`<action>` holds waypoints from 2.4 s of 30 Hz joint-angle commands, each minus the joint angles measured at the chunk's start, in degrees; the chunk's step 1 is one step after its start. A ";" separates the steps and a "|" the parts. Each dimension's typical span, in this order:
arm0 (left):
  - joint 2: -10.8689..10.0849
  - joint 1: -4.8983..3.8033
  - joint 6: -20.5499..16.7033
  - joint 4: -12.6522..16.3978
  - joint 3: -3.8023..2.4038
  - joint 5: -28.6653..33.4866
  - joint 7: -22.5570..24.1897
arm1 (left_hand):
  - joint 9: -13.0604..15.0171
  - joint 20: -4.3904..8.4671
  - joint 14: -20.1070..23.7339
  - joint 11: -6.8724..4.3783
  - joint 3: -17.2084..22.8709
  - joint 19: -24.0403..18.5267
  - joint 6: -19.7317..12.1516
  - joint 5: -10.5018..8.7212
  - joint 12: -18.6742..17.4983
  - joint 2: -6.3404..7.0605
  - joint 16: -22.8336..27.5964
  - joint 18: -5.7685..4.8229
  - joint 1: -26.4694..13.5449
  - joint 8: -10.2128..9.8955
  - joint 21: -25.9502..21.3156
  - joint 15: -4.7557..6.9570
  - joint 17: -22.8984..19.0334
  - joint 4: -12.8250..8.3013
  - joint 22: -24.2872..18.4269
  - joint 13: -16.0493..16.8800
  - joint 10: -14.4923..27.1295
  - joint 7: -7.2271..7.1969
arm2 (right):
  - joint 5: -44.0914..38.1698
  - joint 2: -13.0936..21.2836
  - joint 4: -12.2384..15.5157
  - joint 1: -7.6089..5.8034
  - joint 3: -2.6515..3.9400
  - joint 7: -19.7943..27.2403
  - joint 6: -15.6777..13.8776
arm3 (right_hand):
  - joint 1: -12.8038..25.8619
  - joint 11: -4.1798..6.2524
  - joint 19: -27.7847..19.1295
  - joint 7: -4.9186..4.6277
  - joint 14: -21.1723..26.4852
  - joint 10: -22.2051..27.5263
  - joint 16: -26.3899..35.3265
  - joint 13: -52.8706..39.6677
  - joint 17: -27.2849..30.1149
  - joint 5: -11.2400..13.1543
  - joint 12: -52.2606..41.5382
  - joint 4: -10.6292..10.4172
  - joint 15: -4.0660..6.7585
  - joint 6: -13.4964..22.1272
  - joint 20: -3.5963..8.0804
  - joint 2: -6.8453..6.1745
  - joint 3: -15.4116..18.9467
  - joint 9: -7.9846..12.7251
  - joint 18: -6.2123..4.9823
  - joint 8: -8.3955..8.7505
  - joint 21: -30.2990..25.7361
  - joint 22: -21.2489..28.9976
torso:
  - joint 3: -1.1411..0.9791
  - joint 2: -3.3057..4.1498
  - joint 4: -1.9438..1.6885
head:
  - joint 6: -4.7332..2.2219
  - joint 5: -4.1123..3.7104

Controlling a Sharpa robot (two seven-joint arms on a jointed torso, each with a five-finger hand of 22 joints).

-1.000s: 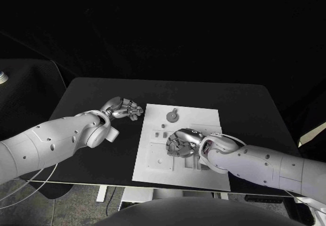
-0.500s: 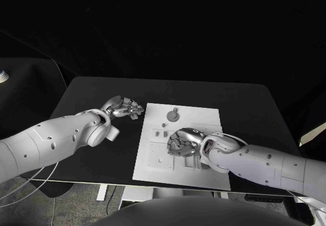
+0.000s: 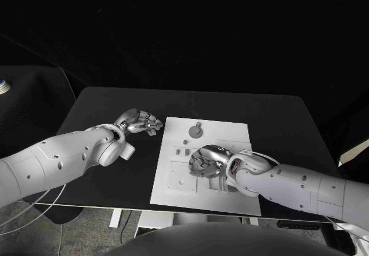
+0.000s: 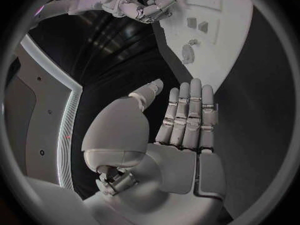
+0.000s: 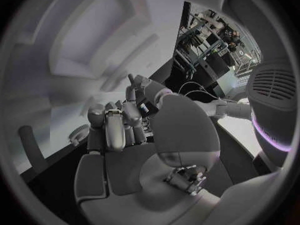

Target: Assemble the parts on the task board

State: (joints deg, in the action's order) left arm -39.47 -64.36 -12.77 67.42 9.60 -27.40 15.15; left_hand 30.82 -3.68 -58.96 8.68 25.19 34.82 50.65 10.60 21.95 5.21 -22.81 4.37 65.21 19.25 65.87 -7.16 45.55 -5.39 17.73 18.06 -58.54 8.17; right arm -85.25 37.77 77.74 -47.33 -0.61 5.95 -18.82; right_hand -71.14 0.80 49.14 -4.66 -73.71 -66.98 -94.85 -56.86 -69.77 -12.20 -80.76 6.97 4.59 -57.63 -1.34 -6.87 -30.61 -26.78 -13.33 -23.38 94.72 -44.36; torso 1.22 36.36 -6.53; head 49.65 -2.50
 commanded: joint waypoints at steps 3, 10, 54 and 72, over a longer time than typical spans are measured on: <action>0.05 -0.08 0.45 0.12 -0.05 0.31 0.43 | -0.04 0.15 -0.02 -0.02 -0.22 -0.35 -0.43 0.19 -0.36 -0.32 0.24 0.22 -0.18 -0.19 -0.24 -0.12 -0.08 -0.22 0.06 0.02 0.51 0.08 | -0.86 -0.08 0.13 0.08 -0.03 -0.19 -0.71 | 0.12 -0.04 0.11 -3.25 0.13 0.00 -0.68 0.08 -0.12 -0.23 0.28 -0.10 0.12 -3.55 -0.28 0.61 -0.34 -0.08 -0.76 -0.15 2.69 0.07 | 0.00 0.01 0.00 | -0.03 -0.05; 0.02 -0.08 0.42 0.09 -0.05 0.31 0.40 | -0.04 0.15 -0.03 -0.02 -0.23 -0.36 -0.45 0.19 -0.37 -0.32 0.26 0.22 -0.17 -0.20 -0.25 -0.12 -0.09 -0.22 0.06 0.02 0.51 0.08 | -0.87 0.02 0.30 0.08 -0.02 -0.06 -1.15 | 0.10 -0.03 0.11 -3.25 0.14 0.00 -0.67 0.09 -0.11 -0.23 0.28 -0.08 0.12 -3.54 -0.28 0.61 -0.36 -0.08 -0.77 -0.14 2.69 0.07 | -0.01 0.01 0.02 | -0.03 0.01; 0.04 -0.08 0.52 0.09 -0.05 0.33 0.27 | -0.05 0.14 -0.09 -0.02 -0.25 -0.37 -0.52 0.18 -0.45 -0.32 0.41 0.20 -0.16 -0.23 -0.32 -0.13 -0.13 -0.22 0.10 0.04 0.55 0.08 | -1.53 0.24 0.30 0.08 -0.03 -0.43 0.82 | 0.06 -0.03 0.10 -3.25 0.53 0.00 -0.53 0.10 0.33 -0.21 0.28 0.00 0.12 -3.52 -0.27 0.59 -0.49 -0.08 -0.78 -0.08 2.72 0.09 | 0.01 0.02 -0.01 | 0.07 0.00; -0.02 -0.08 0.51 0.10 -0.05 0.33 0.26 | -0.06 0.14 -0.10 -0.01 -0.27 -0.38 -0.54 0.18 -0.48 -0.31 0.47 0.20 -0.17 -0.24 -0.35 -0.13 -0.15 -0.22 0.11 0.05 0.56 0.08 | -1.49 0.05 0.83 0.08 -0.03 -0.06 0.28 | 0.05 -0.03 0.09 -3.25 0.44 0.01 -0.57 0.11 0.22 -0.21 0.29 0.01 0.12 -3.53 -0.26 0.62 -0.54 -0.08 -0.78 -0.07 2.72 0.09 | 0.00 0.02 -0.01 | 0.20 0.05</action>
State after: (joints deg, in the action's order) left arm -39.54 -64.37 -12.76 67.41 9.61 -27.39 15.05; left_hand 30.82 -3.68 -58.96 8.68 25.19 34.82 50.45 10.60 21.72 5.21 -22.59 4.37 65.21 19.26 65.87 -7.16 45.47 -5.39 17.75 18.06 -58.54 8.38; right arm -86.08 37.88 78.45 -47.29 -0.63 5.60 -19.02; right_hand -71.22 0.80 49.14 -4.77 -73.48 -66.98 -94.85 -56.83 -69.46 -12.14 -80.76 7.05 4.80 -57.52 -1.34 -6.79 -30.84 -26.70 -13.34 -23.20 94.72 -44.32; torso 1.24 36.39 -6.53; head 49.85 -2.46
